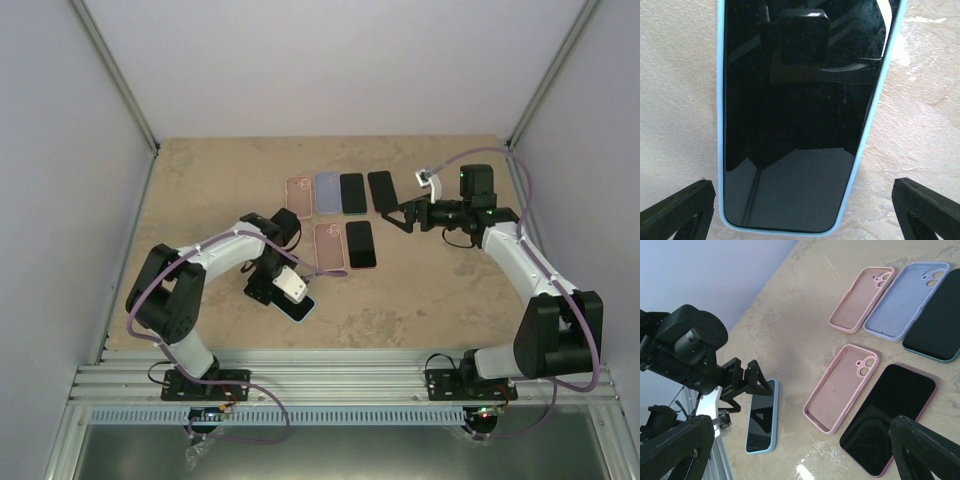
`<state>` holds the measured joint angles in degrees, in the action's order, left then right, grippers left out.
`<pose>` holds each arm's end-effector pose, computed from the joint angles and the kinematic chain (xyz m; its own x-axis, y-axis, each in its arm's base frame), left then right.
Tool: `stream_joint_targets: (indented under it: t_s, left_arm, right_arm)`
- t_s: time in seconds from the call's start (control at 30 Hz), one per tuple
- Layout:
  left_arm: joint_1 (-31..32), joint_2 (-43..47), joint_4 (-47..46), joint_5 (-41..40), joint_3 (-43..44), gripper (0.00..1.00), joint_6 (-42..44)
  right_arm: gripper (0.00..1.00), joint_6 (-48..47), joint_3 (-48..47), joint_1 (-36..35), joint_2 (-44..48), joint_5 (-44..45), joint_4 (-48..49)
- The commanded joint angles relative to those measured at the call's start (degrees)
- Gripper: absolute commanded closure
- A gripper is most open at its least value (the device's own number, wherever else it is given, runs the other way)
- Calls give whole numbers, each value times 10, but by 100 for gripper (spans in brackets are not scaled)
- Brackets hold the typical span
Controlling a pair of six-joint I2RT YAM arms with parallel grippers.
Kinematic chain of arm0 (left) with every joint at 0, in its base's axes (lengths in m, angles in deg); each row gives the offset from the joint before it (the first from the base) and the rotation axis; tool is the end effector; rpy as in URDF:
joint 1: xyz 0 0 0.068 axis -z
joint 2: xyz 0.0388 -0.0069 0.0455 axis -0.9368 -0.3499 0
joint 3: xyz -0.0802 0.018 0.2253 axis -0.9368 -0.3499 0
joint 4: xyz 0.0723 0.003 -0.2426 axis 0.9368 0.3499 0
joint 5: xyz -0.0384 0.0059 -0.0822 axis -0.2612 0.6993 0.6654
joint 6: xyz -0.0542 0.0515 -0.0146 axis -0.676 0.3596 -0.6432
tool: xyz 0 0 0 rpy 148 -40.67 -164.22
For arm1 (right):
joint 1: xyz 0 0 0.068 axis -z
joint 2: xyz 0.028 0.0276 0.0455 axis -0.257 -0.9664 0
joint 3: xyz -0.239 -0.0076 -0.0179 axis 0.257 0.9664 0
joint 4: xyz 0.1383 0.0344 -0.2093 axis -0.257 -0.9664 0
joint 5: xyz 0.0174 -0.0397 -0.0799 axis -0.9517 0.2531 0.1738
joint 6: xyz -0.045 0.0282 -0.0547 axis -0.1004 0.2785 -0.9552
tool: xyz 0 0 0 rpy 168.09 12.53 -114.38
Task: Take the phone out of the phone case
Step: Pick up the phone at the center of the board.
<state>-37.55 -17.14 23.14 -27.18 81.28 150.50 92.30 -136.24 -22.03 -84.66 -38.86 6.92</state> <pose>0.2270 -0.1461 0.1180 0.5159 0.8547 -0.0577 0.8557 -0.5174 -0.0133 0.2982 0.0893 0.2328 -0.7562 0.0028 -0.6543 -0.5537 0.5301 0.6422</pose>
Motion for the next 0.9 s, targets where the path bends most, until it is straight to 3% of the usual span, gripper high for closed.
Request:
stream_joint_targets:
  t_s: [0.0, 0.4, 0.5, 0.7, 0.8, 0.87]
  left_arm:
    - [14, -6, -42, -17, -19, 1, -10]
    - [32, -9, -98, -18, -84, 1, -21]
    - [33, -10, -101, -10, -91, 5, -26]
    - [34, -29, -50, 40, -47, 34, -60]
    - [34, -29, -33, 93, -13, 53, -114]
    - [34, -21, -29, 135, 5, 61, -160]
  right_arm:
    - [2, 5, 4, 5, 5, -12, 13]
    - [2, 7, 8, 5, 3, -14, 15]
    - [2, 7, 10, 6, 8, -10, 18]
    - [2, 8, 6, 6, 7, -11, 19]
    - [2, 12, -1, 6, 8, -4, 19]
    - [2, 19, 0, 6, 17, 6, 25]
